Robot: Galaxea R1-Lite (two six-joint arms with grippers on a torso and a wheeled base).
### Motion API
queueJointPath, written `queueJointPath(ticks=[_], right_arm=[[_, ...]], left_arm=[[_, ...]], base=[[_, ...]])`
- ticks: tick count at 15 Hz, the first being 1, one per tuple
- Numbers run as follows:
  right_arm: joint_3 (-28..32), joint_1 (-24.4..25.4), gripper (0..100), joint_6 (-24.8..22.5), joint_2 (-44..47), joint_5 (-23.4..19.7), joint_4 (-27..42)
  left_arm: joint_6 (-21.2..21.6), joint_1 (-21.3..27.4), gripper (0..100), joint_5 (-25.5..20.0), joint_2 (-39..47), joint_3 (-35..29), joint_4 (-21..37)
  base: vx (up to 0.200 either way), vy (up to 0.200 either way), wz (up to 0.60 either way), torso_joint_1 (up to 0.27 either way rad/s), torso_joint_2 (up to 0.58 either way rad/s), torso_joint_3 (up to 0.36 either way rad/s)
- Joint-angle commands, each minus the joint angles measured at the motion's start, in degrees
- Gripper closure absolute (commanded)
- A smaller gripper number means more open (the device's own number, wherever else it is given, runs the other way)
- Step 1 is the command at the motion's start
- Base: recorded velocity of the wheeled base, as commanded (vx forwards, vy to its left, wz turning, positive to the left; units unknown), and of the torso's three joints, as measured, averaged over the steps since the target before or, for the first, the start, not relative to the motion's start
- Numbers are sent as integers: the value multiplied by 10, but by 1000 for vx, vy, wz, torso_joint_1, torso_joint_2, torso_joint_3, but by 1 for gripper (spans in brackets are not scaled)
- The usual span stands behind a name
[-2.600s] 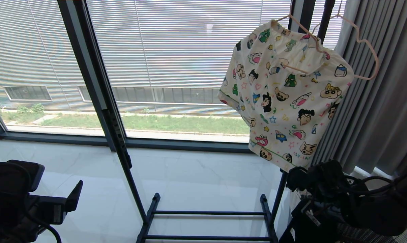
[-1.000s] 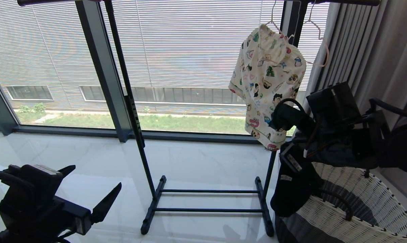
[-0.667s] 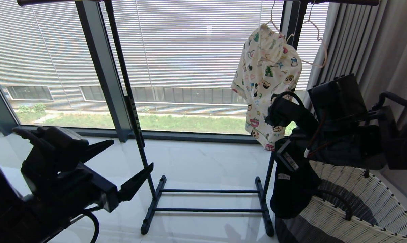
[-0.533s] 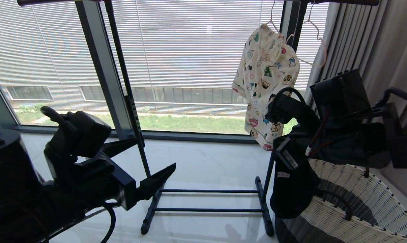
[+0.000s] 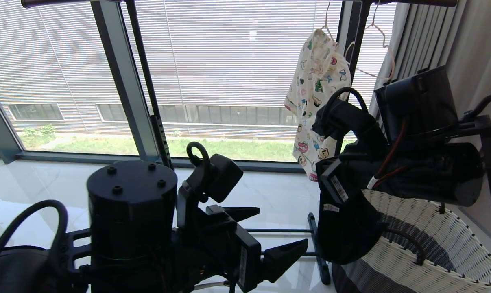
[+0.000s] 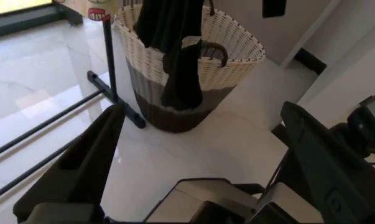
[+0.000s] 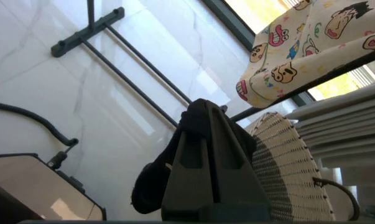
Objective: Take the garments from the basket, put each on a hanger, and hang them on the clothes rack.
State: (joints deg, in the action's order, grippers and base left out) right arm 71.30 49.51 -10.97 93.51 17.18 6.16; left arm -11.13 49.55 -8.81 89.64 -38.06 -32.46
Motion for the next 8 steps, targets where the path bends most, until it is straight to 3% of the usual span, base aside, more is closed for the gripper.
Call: queueJointPath(ticks=[1,4,8], right_arm=[[9,2,100,0,0,-1,0],[11,9,100,-1,-1,-1,0],[22,9,100,0,0,-11,0]], left_arm=[[-6,5,0,3,80,-26,-1],[-56,-2,0,4,144,-92,-12],[-52,-28,0,35,273,-139,-74]], base=[[0,0,0,0,0,0],[0,0,0,0,0,0],[0,0,0,0,0,0]])
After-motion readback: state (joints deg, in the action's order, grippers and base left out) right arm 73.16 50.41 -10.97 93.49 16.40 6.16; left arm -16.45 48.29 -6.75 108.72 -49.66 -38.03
